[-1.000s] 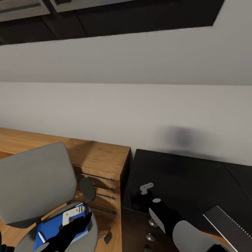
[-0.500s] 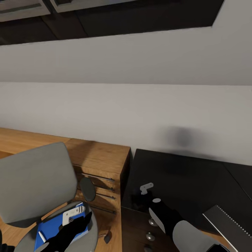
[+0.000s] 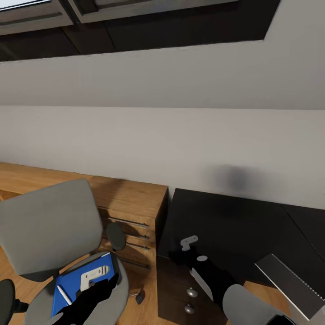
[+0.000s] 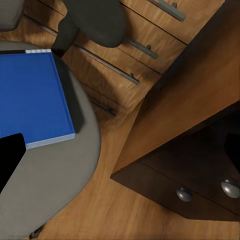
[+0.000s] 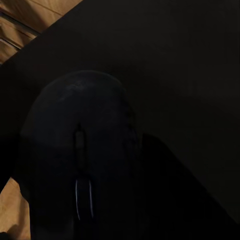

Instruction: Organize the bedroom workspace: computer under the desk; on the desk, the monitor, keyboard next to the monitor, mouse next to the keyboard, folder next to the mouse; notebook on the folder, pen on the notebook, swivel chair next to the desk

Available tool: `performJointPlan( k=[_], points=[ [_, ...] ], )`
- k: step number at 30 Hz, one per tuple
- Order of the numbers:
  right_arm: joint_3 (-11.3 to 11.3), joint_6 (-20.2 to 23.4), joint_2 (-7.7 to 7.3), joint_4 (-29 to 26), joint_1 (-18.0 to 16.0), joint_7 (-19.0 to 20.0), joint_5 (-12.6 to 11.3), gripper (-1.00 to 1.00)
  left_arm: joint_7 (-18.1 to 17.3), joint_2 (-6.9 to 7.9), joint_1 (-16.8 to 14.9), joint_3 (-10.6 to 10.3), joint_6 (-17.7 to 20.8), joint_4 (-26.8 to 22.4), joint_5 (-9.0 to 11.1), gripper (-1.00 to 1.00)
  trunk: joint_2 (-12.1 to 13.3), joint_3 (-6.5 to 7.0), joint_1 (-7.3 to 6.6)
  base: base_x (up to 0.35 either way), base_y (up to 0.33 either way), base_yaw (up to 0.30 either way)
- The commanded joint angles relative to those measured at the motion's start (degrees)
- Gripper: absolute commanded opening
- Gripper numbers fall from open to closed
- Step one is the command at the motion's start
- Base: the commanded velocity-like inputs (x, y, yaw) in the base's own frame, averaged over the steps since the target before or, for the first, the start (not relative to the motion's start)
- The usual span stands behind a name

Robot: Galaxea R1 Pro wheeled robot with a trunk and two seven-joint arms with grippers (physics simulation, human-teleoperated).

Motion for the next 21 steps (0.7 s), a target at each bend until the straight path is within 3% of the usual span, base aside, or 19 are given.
performJointPlan(
  k=[1, 8, 9, 15, 21],
  points=[
    [0.32, 0.25, -0.04, -0.06, -0.05, -0.1, -0.8, -1.0, 0.55, 0.05, -0.02, -0.1, 0.11, -0.09, 0.61, 1.0, -0.04, -0.05, 0.01, -0.004, 0.0, 0.0],
    [0.31, 0.25, -0.04, -0.06, -0.05, -0.1, -0.8, -1.0, 0.55, 0.05, -0.02, -0.1, 0.11, -0.11, 0.54, 1.0, 1.57, 0.67, -0.87, -0.001, 0.0, 0.0],
    [0.18, 0.28, -0.21, -3.15, -0.05, -0.23, -0.8, -1.0, 0.55, 0.05, -0.01, -0.1, 0.11, -0.12, 0.47, 1.0, 1.97, 0.85, -1.09, 0.0, 0.0, 0.0],
    [0.15, 0.33, -0.35, -4.37, -0.05, -0.34, -0.8, -1.0, 0.55, 0.05, -0.01, -0.1, 0.11, -0.12, 0.46, 1.0, 4.38, 1.92, -2.41, 0.0, 0.0, 0.0],
    [0.05, 1.06, -0.56, -11.04, 0.39, -0.69, -0.8, -1.0, 0.64, 0.05, -0.02, -0.04, 0.03, -0.13, 0.37, 1.0, 6.78, 3.0, -3.73, 0.0, 0.0, 0.0]
  ],
)
